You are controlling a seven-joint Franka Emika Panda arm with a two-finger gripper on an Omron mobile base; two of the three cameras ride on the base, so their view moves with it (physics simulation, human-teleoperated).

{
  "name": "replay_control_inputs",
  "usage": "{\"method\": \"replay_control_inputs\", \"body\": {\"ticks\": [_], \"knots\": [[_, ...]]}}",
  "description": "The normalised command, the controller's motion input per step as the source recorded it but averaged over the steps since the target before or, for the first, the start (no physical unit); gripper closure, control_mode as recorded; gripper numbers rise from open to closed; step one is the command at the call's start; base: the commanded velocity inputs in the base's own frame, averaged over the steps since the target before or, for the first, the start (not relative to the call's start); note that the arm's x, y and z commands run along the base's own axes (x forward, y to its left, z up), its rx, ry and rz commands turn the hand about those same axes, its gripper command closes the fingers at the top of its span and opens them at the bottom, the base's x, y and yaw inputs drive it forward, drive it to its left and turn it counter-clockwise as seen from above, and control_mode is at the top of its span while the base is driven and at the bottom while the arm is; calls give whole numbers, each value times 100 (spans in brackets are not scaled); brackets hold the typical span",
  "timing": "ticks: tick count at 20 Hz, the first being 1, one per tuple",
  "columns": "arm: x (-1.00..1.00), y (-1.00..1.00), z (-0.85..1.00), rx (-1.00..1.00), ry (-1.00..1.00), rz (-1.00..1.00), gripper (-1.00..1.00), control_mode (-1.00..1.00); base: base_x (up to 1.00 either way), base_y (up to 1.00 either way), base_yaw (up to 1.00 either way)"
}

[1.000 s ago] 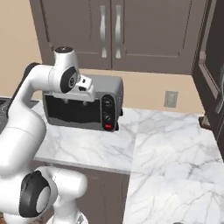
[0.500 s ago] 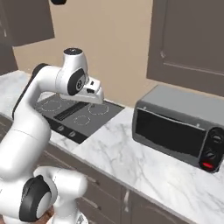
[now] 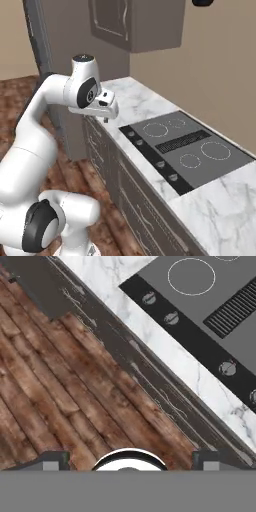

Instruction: Navigate to the oven.

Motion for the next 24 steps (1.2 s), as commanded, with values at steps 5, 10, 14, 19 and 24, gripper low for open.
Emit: {"method": "replay_control_inputs", "body": {"ticks": [5,10,14,19,24], "knots": [[0,0,0,0,0,0,-100,100,8,44,62],[0,0,0,0,0,0,-100,100,33,38,71],[0,0,0,0,0,0,-100,100,17,29,81],[0,0,0,0,0,0,-100,100,0,34,88],[0,0,0,0,0,0,-100,100,0,34,89]]}}
